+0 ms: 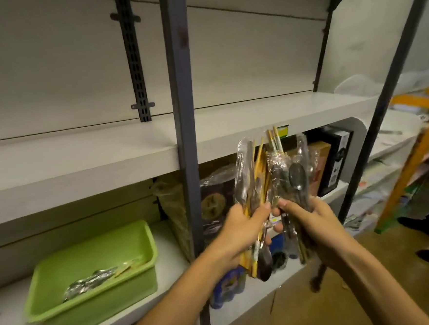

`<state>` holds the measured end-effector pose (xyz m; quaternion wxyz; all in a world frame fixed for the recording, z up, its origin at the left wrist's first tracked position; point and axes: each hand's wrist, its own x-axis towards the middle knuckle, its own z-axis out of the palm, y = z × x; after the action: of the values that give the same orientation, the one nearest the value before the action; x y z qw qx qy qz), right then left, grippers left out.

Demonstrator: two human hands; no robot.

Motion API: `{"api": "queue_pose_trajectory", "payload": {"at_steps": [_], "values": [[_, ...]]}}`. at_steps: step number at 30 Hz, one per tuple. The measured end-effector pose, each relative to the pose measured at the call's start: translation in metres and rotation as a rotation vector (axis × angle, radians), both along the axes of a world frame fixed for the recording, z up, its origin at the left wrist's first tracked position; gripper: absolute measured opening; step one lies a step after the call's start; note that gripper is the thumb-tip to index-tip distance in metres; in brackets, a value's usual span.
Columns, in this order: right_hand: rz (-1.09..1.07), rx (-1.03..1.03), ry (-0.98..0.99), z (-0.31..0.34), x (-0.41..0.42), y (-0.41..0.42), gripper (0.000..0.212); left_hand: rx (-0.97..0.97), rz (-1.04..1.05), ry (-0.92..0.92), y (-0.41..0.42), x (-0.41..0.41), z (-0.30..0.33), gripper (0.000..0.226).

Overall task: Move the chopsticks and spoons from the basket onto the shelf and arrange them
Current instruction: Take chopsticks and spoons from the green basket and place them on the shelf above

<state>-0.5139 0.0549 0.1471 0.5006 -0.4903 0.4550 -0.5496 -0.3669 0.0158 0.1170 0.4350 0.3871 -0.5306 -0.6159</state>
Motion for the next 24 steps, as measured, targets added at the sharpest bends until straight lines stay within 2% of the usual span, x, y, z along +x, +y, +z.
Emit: {"api": "queue_pose_trajectory", "payload": {"at_steps": [4, 8, 11, 14, 18, 24], "values": [[0.017, -0.004, -0.004, 0.04, -0.046, -0.034, 0.022, 0.029, 0.004, 0.067, -0.03, -0.048, 0.047, 0.015], [0.012, 0.05, -0.1, 0.077, -0.073, -0.075, 0.023, 0.116, 0.068, 0.09, -0.073, -0.074, 0.09, 0.027], [0.031, 0.067, -0.133, 0.101, -0.084, -0.115, 0.025, 0.15, 0.075, 0.184, -0.111, -0.08, 0.118, 0.03], [0.092, 0.118, -0.183, 0.119, -0.087, -0.156, 0.027, 0.187, 0.068, 0.239, -0.152, -0.076, 0.142, 0.017], [0.167, 0.17, -0.258, 0.137, -0.083, -0.21, 0.016, 0.196, 0.216, 0.213, -0.204, -0.067, 0.161, 0.015], [0.302, 0.225, -0.163, 0.154, -0.069, -0.292, 0.011, 0.177, 0.404, 0.144, -0.267, -0.049, 0.173, 0.015]]}}
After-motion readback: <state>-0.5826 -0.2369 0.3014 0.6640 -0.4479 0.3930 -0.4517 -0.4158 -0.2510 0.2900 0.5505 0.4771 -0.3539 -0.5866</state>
